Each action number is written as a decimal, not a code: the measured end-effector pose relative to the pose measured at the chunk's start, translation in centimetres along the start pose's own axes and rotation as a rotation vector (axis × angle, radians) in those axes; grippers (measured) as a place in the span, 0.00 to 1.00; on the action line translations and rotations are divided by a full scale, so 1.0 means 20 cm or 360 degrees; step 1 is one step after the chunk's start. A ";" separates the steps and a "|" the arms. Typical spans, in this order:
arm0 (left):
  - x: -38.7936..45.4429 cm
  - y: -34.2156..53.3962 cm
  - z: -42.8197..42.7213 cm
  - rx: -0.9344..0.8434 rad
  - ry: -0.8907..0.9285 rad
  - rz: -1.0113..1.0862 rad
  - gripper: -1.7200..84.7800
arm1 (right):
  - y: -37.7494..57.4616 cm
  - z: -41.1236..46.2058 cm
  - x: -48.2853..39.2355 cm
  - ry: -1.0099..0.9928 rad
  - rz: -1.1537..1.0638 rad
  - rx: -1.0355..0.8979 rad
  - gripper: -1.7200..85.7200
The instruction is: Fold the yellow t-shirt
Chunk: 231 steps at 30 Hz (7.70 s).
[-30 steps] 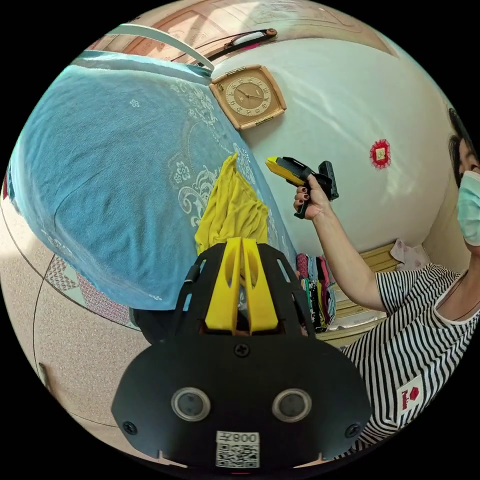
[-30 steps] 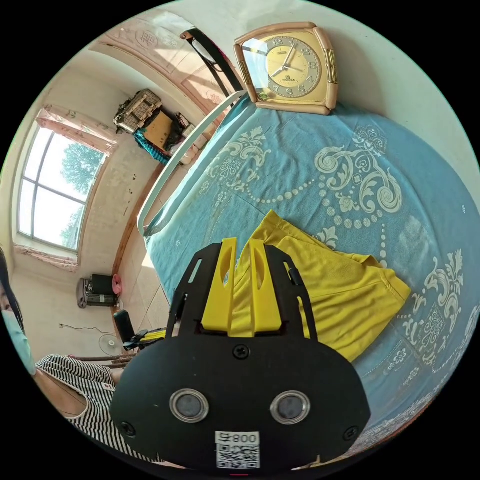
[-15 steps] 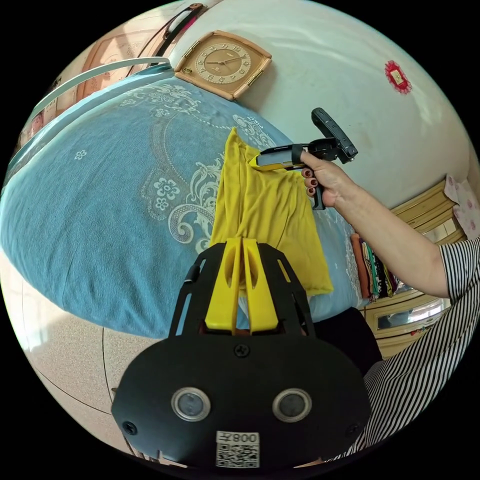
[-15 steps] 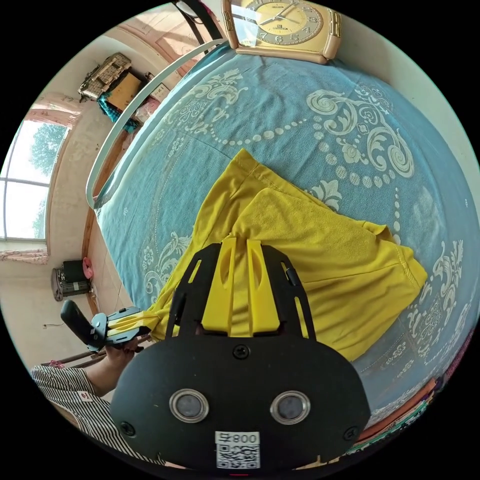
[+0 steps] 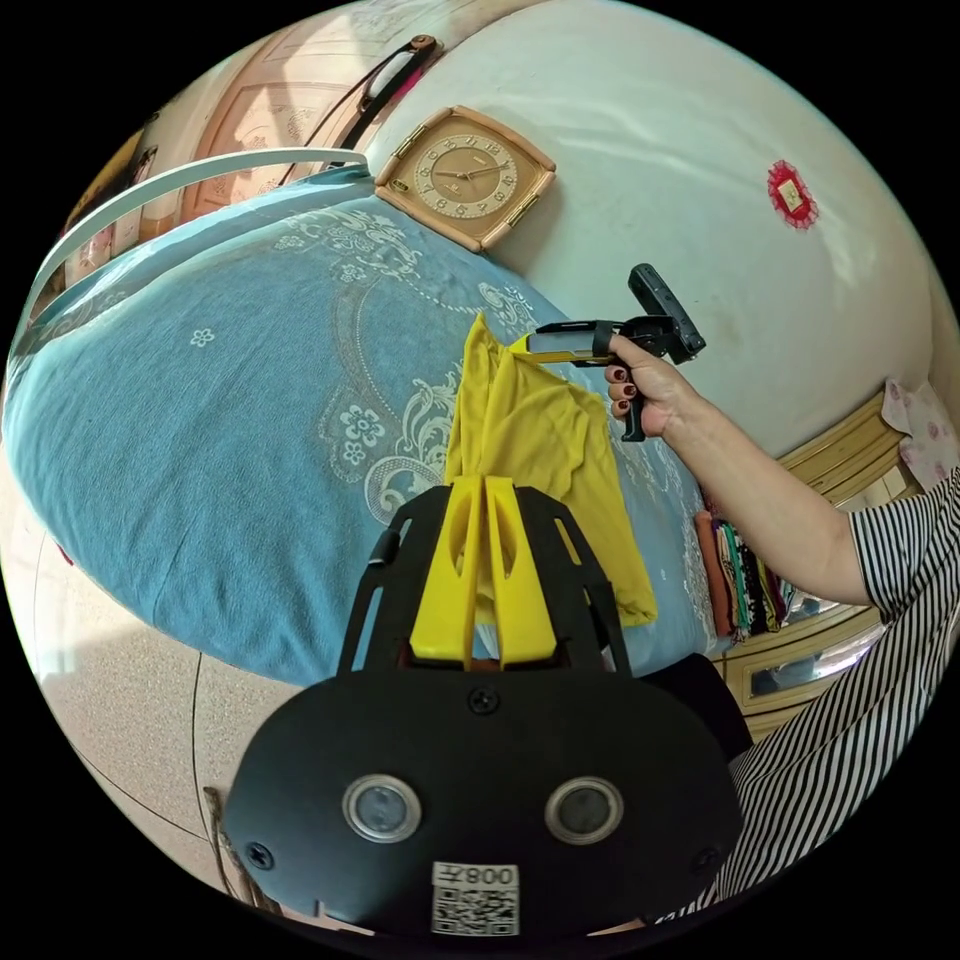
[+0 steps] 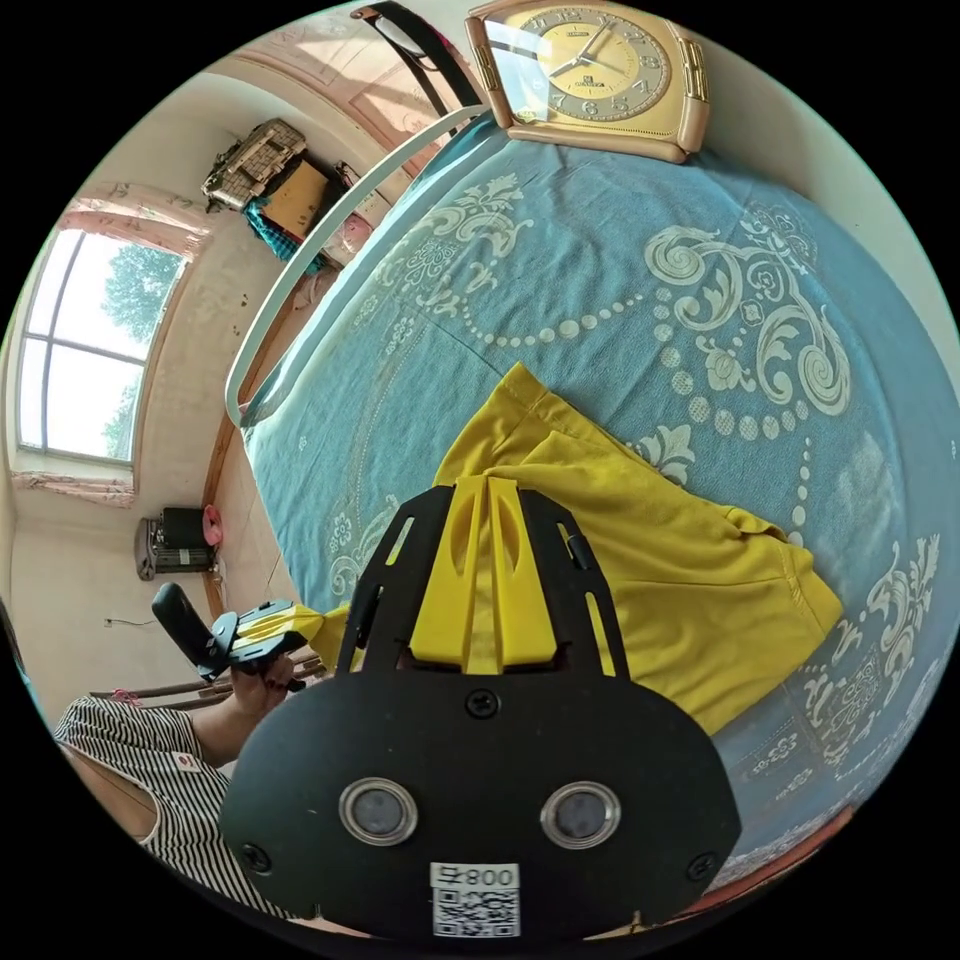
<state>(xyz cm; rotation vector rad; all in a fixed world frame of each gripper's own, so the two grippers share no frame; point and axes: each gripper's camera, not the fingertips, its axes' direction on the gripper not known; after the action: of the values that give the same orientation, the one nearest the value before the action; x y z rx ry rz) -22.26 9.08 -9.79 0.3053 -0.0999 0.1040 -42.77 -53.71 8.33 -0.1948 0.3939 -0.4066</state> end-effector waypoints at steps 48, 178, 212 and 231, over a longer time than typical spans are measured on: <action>-0.24 -0.36 0.30 -0.0322 0.0060 0.0000 0.03 | 2.09 -0.15 -0.70 0.0628 -0.0281 -0.0279 0.04; 0.89 -0.92 0.95 -0.0493 0.0013 0.0196 0.02 | 3.03 0.71 0.41 -0.0508 0.0170 0.0104 0.02; 1.79 -0.10 1.05 -0.0926 0.0282 0.0100 0.05 | 3.66 1.06 0.56 -0.1037 0.0711 0.0330 0.07; 1.67 0.01 0.67 -0.0809 0.0468 0.0093 0.02 | 3.56 1.22 0.63 -0.1399 0.0768 0.0349 0.09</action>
<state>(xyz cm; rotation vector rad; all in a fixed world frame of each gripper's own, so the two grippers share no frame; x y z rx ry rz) 9.68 8.16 6.76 -0.2222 0.1564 0.1755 2.50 7.78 7.64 -0.0460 -0.4677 0.1331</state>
